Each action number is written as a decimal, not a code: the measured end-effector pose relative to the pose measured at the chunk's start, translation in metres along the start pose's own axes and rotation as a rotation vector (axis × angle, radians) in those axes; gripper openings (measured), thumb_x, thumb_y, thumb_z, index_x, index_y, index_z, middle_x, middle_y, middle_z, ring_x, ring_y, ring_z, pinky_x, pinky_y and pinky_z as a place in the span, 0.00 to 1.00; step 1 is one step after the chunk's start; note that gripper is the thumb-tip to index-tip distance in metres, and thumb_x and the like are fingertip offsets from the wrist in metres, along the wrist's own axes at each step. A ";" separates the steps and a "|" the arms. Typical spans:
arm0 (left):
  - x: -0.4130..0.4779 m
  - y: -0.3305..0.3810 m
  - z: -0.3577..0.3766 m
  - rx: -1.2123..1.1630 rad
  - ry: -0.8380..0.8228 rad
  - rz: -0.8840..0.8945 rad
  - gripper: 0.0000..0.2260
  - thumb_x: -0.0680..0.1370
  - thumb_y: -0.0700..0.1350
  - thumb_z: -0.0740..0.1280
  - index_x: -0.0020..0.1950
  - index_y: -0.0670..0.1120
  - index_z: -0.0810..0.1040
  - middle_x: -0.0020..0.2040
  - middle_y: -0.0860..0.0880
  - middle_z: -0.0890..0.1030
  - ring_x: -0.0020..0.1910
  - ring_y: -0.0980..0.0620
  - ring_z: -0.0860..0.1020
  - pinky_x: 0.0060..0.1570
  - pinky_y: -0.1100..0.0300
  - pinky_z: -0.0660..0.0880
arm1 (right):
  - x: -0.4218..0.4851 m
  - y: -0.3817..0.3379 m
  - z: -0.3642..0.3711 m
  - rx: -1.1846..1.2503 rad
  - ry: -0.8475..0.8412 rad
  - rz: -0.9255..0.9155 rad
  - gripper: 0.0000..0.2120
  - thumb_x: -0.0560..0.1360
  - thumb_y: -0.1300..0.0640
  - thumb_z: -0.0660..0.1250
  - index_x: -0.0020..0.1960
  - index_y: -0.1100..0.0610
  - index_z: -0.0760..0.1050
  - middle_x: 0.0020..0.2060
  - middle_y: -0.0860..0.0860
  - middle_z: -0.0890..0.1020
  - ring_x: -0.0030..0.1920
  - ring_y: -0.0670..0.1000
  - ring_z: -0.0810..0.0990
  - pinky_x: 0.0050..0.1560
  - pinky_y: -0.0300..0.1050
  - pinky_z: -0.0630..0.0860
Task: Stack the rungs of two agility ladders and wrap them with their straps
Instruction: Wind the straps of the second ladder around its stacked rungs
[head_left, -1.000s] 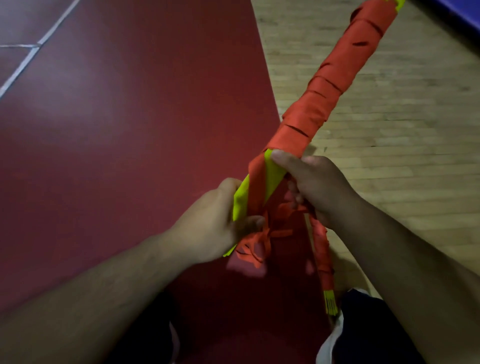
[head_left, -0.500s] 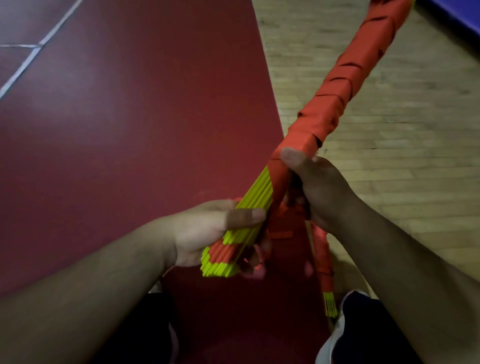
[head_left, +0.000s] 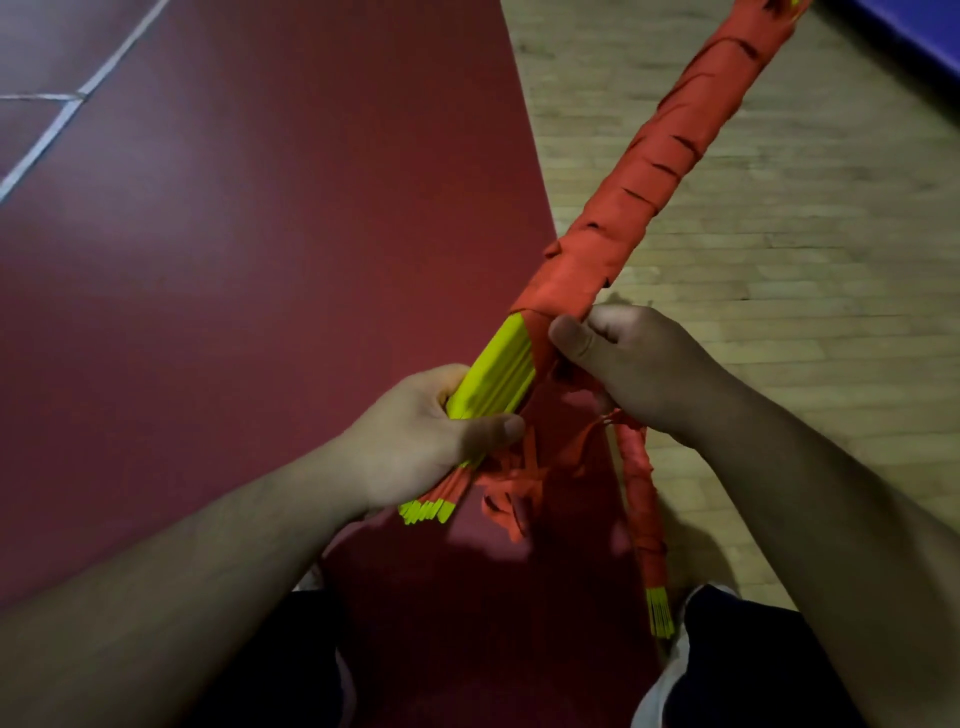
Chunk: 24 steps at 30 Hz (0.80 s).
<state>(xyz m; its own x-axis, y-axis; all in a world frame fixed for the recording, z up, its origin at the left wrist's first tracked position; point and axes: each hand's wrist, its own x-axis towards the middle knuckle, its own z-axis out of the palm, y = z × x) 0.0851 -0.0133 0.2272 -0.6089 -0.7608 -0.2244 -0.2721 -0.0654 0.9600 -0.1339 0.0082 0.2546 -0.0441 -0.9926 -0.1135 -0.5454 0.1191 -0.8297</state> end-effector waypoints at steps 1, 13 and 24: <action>0.000 0.001 0.000 0.027 0.015 0.016 0.10 0.74 0.46 0.75 0.45 0.46 0.76 0.31 0.55 0.79 0.31 0.57 0.78 0.33 0.63 0.74 | 0.000 -0.001 0.000 -0.037 0.024 -0.013 0.25 0.71 0.31 0.62 0.35 0.53 0.74 0.25 0.36 0.79 0.25 0.39 0.76 0.27 0.29 0.67; 0.002 0.002 -0.008 -0.024 0.143 0.063 0.12 0.71 0.54 0.72 0.43 0.47 0.75 0.34 0.49 0.74 0.34 0.49 0.74 0.35 0.53 0.71 | 0.002 0.007 -0.006 -0.020 0.028 0.014 0.10 0.74 0.58 0.75 0.43 0.51 0.74 0.25 0.41 0.80 0.24 0.45 0.78 0.25 0.33 0.71; 0.002 0.000 -0.015 -0.020 0.115 0.083 0.16 0.67 0.62 0.73 0.43 0.53 0.76 0.36 0.48 0.75 0.35 0.47 0.75 0.38 0.49 0.72 | 0.002 0.005 -0.004 0.050 0.056 0.031 0.08 0.74 0.49 0.75 0.40 0.53 0.84 0.29 0.50 0.83 0.29 0.44 0.80 0.29 0.40 0.75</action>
<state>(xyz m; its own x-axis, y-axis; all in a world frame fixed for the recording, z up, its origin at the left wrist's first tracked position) 0.0951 -0.0243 0.2288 -0.5385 -0.8333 -0.1249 -0.2091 -0.0115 0.9778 -0.1400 0.0065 0.2527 -0.1080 -0.9881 -0.1095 -0.5008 0.1492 -0.8526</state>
